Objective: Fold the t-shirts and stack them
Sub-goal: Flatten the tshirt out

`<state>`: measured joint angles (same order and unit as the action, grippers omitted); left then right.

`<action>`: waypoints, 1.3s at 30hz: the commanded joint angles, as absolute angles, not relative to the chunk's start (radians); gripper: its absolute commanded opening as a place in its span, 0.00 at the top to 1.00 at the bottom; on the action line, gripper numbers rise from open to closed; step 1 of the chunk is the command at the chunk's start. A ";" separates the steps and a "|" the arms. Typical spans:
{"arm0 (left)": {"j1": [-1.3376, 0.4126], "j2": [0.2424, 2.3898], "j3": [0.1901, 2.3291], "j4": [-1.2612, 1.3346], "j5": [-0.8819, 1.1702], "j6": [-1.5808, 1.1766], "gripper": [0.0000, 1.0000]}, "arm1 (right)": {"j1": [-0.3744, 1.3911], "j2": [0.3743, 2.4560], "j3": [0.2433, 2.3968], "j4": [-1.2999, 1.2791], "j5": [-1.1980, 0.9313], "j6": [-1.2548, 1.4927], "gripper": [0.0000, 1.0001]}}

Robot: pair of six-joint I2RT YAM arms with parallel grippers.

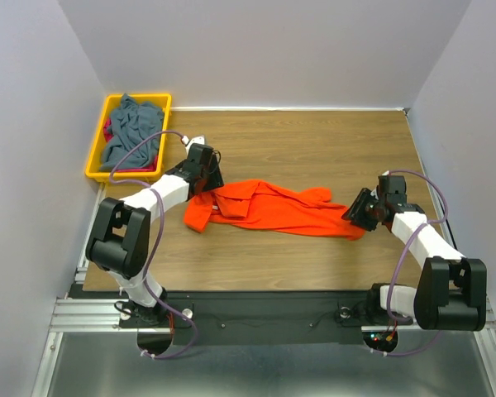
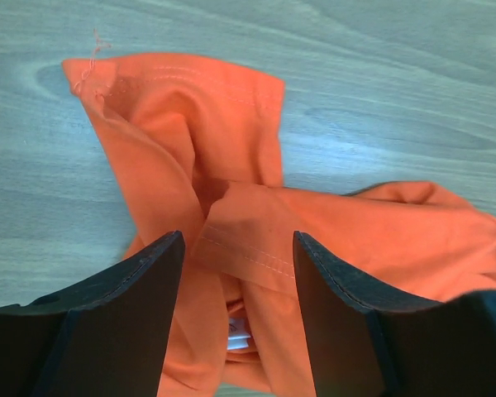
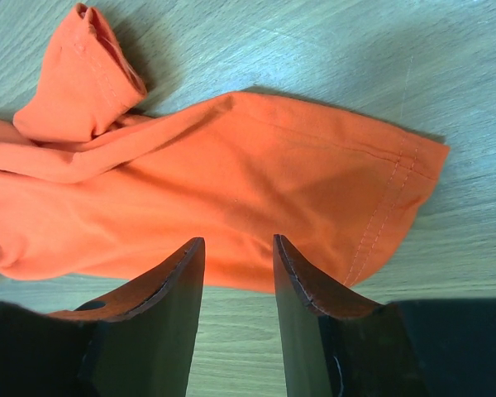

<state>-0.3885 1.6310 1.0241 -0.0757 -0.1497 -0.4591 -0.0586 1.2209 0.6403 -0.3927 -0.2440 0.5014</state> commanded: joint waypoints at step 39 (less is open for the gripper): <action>-0.351 1.643 1.035 -0.046 -0.098 -0.451 0.71 | -0.063 1.167 0.666 -0.377 -0.245 0.505 0.55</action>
